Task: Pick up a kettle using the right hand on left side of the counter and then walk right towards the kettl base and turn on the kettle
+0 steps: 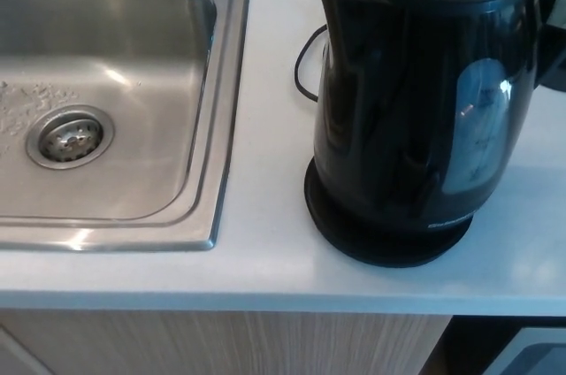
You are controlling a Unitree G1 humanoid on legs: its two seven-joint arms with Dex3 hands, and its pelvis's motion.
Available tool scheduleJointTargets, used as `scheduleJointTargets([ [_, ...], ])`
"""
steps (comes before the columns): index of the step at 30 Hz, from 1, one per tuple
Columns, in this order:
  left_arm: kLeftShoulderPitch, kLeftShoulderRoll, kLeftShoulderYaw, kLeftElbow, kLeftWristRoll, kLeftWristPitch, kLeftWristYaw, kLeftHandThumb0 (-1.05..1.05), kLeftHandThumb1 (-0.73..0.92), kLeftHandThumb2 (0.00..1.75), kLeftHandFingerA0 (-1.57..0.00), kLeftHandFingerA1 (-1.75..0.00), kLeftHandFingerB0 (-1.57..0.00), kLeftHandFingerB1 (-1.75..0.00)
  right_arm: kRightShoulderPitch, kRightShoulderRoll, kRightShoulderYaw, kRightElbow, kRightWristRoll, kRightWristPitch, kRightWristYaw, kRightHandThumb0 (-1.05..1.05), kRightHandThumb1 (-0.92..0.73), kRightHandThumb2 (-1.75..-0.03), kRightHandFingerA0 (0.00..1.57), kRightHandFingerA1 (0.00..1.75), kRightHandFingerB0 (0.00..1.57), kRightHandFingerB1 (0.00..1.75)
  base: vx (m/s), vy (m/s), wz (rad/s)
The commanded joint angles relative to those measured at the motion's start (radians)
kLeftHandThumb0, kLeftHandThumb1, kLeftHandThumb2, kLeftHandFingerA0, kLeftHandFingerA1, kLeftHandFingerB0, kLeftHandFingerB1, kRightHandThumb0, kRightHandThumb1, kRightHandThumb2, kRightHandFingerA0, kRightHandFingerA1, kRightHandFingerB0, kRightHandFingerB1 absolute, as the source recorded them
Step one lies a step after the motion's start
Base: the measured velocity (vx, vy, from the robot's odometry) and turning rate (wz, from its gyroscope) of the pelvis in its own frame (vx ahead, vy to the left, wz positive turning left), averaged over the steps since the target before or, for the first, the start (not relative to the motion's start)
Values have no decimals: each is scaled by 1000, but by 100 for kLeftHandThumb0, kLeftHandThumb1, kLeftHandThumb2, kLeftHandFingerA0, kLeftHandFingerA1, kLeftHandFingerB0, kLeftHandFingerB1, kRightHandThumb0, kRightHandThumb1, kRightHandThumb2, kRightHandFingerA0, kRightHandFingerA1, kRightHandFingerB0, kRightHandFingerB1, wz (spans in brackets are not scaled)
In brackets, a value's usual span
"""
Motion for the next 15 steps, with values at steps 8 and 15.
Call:
scheduleJointTargets([
  [8,-17,18,-6,32,2,-32,10,13,66,93,-96,-82,-90,-78,19,19,1,-52,10,-44,11,-16,-44,-137,106,175,83,164,0,0,0],
  [15,-15,17,10,16,-20,-35,-4,17,70,88,-97,-86,-90,-82,47,40,-2,-18,-4,-53,-12,-7,-44,-144,109,175,83,166,0,0,0],
])
